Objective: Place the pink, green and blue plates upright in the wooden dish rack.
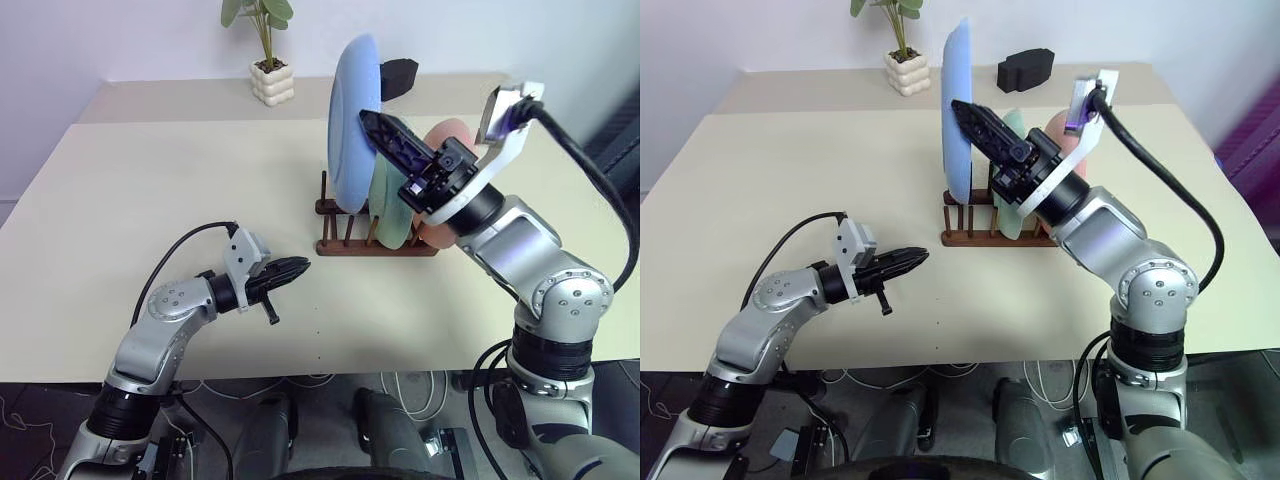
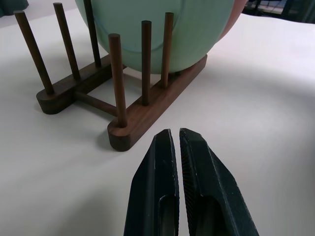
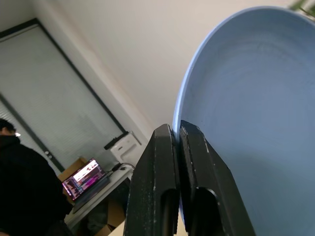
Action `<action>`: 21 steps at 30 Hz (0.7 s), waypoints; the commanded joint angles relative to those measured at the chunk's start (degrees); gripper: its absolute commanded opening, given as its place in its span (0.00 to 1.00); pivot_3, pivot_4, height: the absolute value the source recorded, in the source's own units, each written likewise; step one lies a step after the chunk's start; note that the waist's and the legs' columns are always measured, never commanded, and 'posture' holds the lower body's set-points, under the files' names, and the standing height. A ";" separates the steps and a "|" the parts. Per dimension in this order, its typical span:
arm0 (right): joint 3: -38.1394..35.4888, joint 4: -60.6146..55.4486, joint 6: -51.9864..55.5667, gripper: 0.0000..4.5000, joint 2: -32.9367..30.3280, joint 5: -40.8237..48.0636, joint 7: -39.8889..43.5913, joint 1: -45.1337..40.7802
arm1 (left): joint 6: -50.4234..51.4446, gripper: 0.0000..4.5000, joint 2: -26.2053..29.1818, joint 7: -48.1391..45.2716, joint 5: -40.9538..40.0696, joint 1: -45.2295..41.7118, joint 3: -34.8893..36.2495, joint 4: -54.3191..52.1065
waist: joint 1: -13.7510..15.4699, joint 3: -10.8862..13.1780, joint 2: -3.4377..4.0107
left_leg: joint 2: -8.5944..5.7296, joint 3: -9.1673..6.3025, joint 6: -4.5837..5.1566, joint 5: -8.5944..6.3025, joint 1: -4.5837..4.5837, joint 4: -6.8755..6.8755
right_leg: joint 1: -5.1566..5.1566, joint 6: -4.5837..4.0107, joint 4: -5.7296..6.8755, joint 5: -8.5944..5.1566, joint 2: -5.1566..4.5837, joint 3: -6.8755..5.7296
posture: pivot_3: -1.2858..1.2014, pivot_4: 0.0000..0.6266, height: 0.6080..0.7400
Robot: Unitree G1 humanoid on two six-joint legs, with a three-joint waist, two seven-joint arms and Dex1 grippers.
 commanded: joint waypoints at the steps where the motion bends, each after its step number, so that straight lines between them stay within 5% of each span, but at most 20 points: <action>1: -0.04 -0.66 -0.27 0.00 0.15 1.37 -0.72 0.02 | -0.99 0.05 0.32 0.26 -0.36 0.13 1.43 -2.55 | -0.01 0.00 0.00 | 0.00 0.00 0.00 0.00 0.00 0.00 | 0.00 0.00 0.00 0.00 0.00 0.01 | 0.52 0.24 0.98; 21: 1.18 2.95 1.50 0.00 0.42 2.90 -3.15 0.85 | -0.93 0.05 0.15 0.39 -0.53 -0.17 1.63 -2.66 | 0.01 0.00 0.00 | 0.00 0.00 0.00 0.00 -0.01 -0.01 | 0.00 0.00 -0.03 0.00 0.00 0.00 | 0.52 0.24 0.98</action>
